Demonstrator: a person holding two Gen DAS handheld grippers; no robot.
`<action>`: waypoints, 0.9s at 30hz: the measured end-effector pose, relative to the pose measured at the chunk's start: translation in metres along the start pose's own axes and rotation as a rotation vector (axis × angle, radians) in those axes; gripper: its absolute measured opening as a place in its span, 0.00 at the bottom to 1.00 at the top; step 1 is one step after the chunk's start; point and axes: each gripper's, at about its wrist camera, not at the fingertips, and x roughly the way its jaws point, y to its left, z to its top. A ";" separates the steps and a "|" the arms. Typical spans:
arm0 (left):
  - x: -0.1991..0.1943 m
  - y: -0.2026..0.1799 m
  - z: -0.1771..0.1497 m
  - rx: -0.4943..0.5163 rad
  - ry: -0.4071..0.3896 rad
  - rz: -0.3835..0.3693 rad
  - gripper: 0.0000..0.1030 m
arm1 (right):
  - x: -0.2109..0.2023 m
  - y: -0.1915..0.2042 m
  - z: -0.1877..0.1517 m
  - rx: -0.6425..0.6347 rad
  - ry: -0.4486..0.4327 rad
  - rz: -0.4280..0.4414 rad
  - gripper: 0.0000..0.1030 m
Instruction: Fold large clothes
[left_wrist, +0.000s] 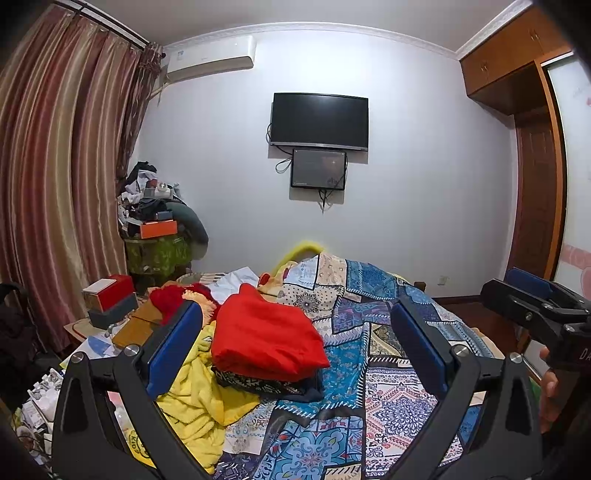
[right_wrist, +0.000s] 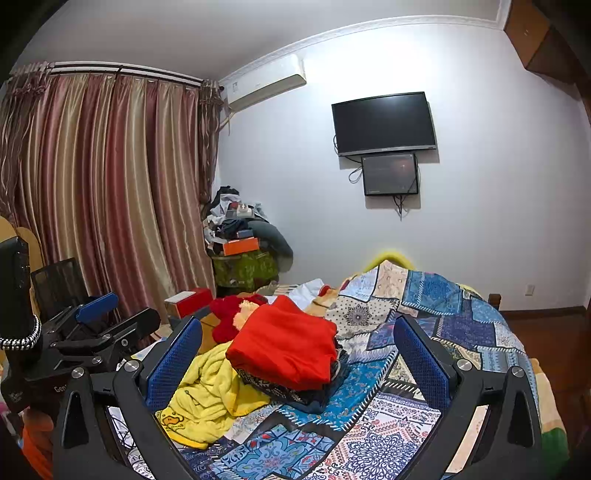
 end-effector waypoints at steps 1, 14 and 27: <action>0.001 0.001 0.000 -0.003 0.002 -0.003 1.00 | 0.000 0.000 0.000 -0.001 0.000 0.001 1.00; 0.003 0.006 -0.002 -0.015 0.023 -0.031 1.00 | 0.000 -0.003 -0.001 -0.004 0.001 0.003 1.00; 0.013 0.009 -0.005 -0.024 0.054 -0.043 1.00 | 0.005 -0.014 -0.004 -0.006 0.016 -0.002 1.00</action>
